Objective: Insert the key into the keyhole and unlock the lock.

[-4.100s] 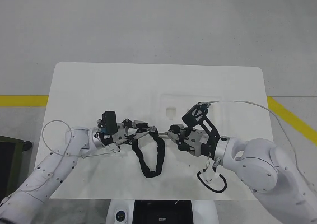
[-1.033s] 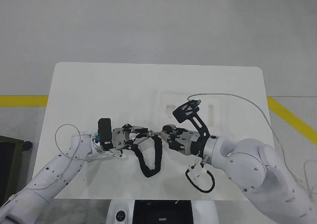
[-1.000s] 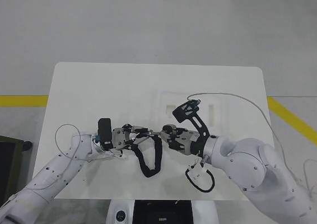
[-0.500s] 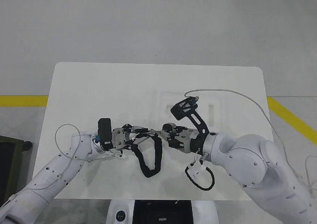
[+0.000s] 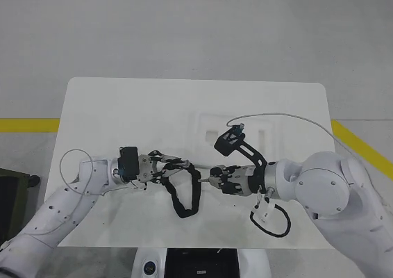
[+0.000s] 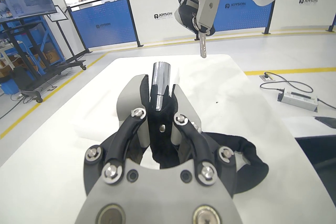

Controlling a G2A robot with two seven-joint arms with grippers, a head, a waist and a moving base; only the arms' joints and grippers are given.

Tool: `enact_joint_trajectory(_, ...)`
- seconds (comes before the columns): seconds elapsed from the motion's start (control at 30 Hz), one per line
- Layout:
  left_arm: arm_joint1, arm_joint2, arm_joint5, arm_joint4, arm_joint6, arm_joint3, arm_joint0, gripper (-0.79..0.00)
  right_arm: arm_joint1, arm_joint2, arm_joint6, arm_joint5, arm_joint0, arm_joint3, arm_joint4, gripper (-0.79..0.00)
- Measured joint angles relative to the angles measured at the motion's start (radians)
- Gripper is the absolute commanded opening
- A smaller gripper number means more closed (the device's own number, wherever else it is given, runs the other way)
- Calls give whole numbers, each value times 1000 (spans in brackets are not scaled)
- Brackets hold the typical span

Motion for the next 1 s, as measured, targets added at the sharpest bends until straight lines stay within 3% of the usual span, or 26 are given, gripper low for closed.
enact_joint_trajectory(0.3, 51, -33, -10, 235, 4, -91, 9, -785, 2, 2, -12, -16, 1, 37, 26, -785)
enact_joint_trajectory(0.7, 51, -34, -8, 233, 4, -90, 10, -785, 2, 1, -17, -17, -3, 38, 27, -785)
enact_joint_trajectory(0.87, 41, -23, 44, 191, -32, -82, 17, -785, 3, 3, -44, -24, -22, 32, 51, -785)
enact_joint_trajectory(1.0, 31, 9, 88, 194, 63, -32, 7, -785, 3, 10, -51, 7, -26, 16, 85, -785)
